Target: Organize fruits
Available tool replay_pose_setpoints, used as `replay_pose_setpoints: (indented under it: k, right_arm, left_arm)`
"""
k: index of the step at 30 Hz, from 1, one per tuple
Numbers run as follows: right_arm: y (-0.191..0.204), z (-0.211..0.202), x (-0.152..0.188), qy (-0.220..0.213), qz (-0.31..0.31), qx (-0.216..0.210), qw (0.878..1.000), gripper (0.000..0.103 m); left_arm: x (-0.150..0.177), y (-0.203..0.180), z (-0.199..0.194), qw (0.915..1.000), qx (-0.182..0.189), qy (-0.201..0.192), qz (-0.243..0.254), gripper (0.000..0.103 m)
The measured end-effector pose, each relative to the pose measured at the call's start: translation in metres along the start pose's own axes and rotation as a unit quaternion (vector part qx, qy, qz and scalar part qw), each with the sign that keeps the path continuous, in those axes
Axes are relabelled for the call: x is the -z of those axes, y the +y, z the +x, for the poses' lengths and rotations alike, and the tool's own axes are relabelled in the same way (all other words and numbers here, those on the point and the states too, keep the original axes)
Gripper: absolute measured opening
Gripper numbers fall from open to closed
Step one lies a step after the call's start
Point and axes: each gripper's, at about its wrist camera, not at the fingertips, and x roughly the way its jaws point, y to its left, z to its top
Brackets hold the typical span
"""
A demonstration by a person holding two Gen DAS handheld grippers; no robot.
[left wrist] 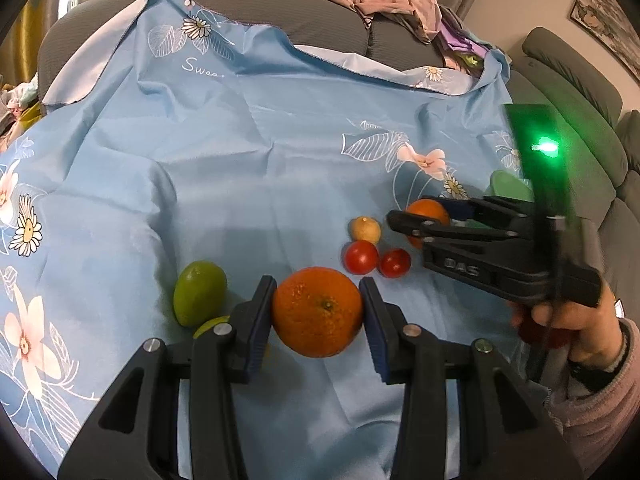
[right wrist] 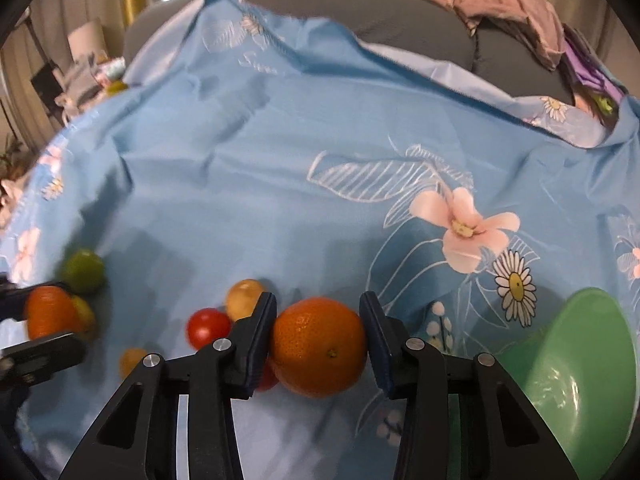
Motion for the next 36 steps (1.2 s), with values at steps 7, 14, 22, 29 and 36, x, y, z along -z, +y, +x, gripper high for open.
replay_pose_setpoints:
  k: [7, 14, 22, 29, 36]
  right_arm:
    - [0.004, -0.045, 0.008, -0.051, -0.001, -0.016, 0.999, 0.045]
    - [0.003, -0.085, 0.021, -0.090, 0.005, -0.030, 0.995, 0.045]
    - [-0.006, -0.115, 0.043, -0.115, 0.019, -0.029, 0.993, 0.045]
    - [-0.021, -0.137, 0.058, -0.136, 0.039, -0.024, 0.990, 0.045]
    - [-0.046, -0.151, 0.075, -0.148, 0.073, -0.021, 0.986, 0.045]
  left_arm:
    - [0.003, -0.011, -0.010, 1.0000, -0.001, -0.004, 0.005, 0.042]
    - [0.009, -0.029, -0.024, 0.9998, -0.002, -0.011, 0.017, 0.042]
    - [0.010, -0.051, -0.038, 0.9992, 0.001, -0.019, 0.034, 0.042]
    - [0.009, -0.076, -0.045, 0.9983, 0.009, -0.024, 0.053, 0.042]
    - [0.002, -0.105, -0.044, 0.9965, 0.023, -0.023, 0.076, 0.042]
